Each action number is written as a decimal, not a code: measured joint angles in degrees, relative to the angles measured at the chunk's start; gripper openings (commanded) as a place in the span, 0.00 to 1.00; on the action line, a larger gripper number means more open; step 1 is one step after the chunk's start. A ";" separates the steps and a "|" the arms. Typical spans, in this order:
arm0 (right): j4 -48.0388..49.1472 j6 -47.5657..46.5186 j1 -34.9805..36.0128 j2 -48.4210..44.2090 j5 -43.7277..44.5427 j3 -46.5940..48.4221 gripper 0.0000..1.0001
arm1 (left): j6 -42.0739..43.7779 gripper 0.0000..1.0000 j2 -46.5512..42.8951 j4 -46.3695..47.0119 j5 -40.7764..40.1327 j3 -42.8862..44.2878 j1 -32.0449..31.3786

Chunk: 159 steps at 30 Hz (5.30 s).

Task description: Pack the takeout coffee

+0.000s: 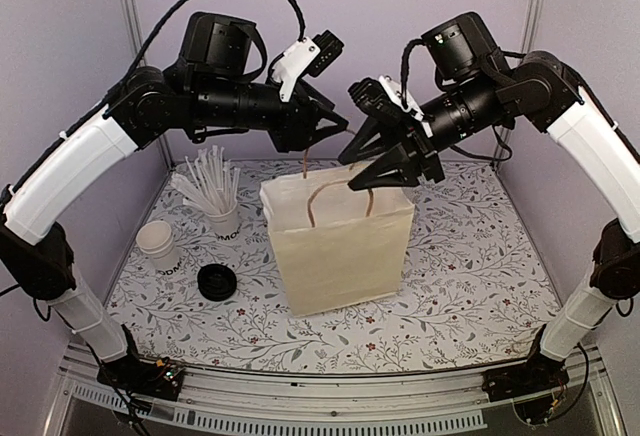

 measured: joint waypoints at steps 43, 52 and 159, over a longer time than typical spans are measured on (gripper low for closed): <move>35.21 8.35 -44.00 -24.87 -9.35 -63.04 0.89 | -2.32 0.23 2.23 -9.70 8.96 -14.38 12.52; 38.27 8.79 -45.88 -28.76 -9.33 -67.25 0.88 | -2.34 0.00 4.17 -9.16 7.34 -13.86 9.29; 12.41 19.37 -24.17 41.79 19.82 7.93 0.62 | -23.10 0.00 -27.63 -3.96 15.93 -43.69 14.49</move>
